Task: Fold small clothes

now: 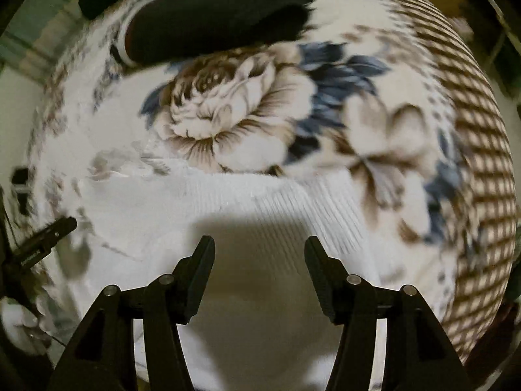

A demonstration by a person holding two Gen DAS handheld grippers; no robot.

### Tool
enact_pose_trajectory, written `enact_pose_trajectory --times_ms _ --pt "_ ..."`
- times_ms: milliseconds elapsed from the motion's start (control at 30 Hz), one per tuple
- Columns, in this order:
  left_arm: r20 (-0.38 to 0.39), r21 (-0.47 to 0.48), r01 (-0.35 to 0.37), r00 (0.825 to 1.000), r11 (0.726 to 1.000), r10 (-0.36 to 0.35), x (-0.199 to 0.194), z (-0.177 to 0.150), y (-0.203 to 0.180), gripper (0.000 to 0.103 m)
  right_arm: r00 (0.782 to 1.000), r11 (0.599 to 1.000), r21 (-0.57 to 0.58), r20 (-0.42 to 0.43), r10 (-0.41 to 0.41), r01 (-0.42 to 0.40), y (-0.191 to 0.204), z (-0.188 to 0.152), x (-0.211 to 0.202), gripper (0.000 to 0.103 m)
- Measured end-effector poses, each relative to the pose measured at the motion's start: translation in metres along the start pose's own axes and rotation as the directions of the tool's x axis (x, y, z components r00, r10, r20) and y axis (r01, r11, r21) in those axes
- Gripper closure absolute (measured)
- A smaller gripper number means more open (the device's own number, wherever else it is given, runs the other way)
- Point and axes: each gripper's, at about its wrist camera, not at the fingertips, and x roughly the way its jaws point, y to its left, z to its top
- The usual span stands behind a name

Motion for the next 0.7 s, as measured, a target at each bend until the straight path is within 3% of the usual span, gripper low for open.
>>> enact_pose_trajectory --times_ms 100,133,167,200,300,400,567,700 --pt "-0.014 0.077 -0.044 0.999 0.996 0.045 0.025 -0.001 -0.005 0.047 0.998 0.999 -0.042 -0.057 -0.033 0.031 0.007 0.011 0.031 0.046" --pt "0.006 0.089 -0.034 0.999 0.995 0.033 0.025 -0.003 -0.004 0.069 0.996 0.996 -0.059 -0.063 -0.065 0.061 0.008 0.011 0.038 0.055" --pt "0.020 0.101 -0.041 0.999 0.994 0.039 0.024 -0.004 -0.004 0.095 0.995 0.994 -0.065 -0.034 -0.094 0.091 0.009 0.008 0.037 0.091" --pt "0.031 0.109 -0.062 0.998 0.992 0.059 0.022 -0.006 -0.002 0.095 0.994 0.992 -0.065 -0.008 -0.104 0.104 0.008 0.007 0.035 0.097" --pt "0.101 0.066 -0.060 0.993 0.996 0.053 0.003 -0.008 0.012 0.095 0.993 0.994 -0.035 0.059 -0.105 0.108 -0.001 0.001 0.021 0.098" --pt "0.118 0.010 -0.060 0.991 0.998 0.058 -0.007 -0.008 0.026 0.095 0.988 0.994 0.019 0.114 -0.108 0.107 -0.021 -0.005 -0.002 0.098" --pt "0.087 -0.102 -0.070 0.993 0.992 0.079 0.000 -0.001 0.054 0.095 0.985 0.986 0.143 0.132 -0.109 0.090 -0.060 -0.008 -0.023 0.098" --pt "0.106 -0.142 -0.067 0.991 0.988 0.082 -0.003 0.008 0.064 0.095 0.988 0.979 0.191 0.116 -0.098 0.075 -0.076 0.000 -0.016 0.098"
